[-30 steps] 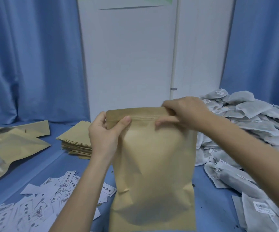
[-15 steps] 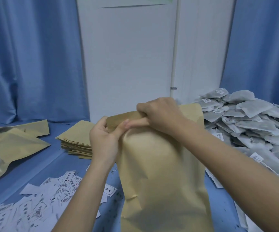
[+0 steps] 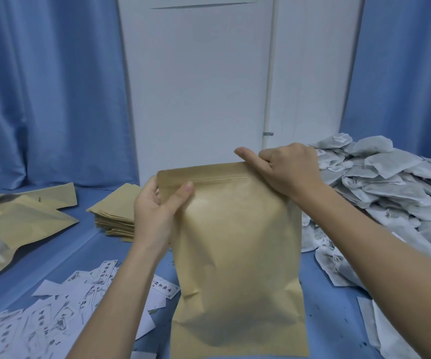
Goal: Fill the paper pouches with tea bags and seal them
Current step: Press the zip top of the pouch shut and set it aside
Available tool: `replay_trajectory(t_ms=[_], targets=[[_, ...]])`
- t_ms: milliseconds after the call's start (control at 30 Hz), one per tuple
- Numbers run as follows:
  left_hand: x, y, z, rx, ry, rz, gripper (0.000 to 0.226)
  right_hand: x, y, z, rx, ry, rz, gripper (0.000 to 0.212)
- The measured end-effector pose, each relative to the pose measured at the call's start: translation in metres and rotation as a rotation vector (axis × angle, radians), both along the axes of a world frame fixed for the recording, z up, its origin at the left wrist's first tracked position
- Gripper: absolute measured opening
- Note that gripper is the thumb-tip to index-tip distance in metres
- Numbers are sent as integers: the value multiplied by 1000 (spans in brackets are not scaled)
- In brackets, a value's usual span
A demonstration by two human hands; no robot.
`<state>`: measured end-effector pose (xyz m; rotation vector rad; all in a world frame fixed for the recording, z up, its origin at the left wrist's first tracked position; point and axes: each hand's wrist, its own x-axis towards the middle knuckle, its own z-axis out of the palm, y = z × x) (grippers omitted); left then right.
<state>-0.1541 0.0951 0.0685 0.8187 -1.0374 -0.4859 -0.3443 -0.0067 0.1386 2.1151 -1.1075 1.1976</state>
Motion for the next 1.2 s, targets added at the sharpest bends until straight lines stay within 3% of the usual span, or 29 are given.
replay_trajectory(t_ms=[167, 300, 367, 433, 533, 667, 800, 867, 933, 1033, 1133, 1200], targets=[[10, 3, -40, 386, -13, -300, 77, 2, -5, -5, 26, -140, 7, 69], [4, -1, -57, 446, 46, -198, 54, -9, -12, -22, 272, -484, 315, 35], [4, -3, -57, 404, 155, -127, 37, -24, -10, -42, 521, -670, 465, 52], [7, -3, -56, 377, 225, -112, 32, -40, -7, -71, 877, -679, 614, 66], [6, -2, -52, 386, 304, -106, 36, -51, -2, -114, 1252, -631, 808, 53], [6, -1, -46, 433, 349, -159, 34, -47, 5, -136, 1313, -735, 881, 29], [16, 9, -44, 513, 334, -495, 42, -38, 8, -137, 1343, -944, 953, 36], [21, 15, -47, 560, 370, -563, 39, -25, 12, -136, 1404, -1049, 974, 33], [35, 19, -52, 533, 443, -558, 38, -10, 18, -134, 1471, -1138, 987, 27], [65, 30, -55, 336, 603, -607, 40, 35, 18, -122, 1519, -1177, 989, 30], [101, 40, -52, 59, 867, -583, 52, 147, 29, -74, 1578, -1137, 1018, 26], [124, 43, -47, -22, 1009, -499, 63, 240, 47, -33, 1634, -1107, 1122, 25]])
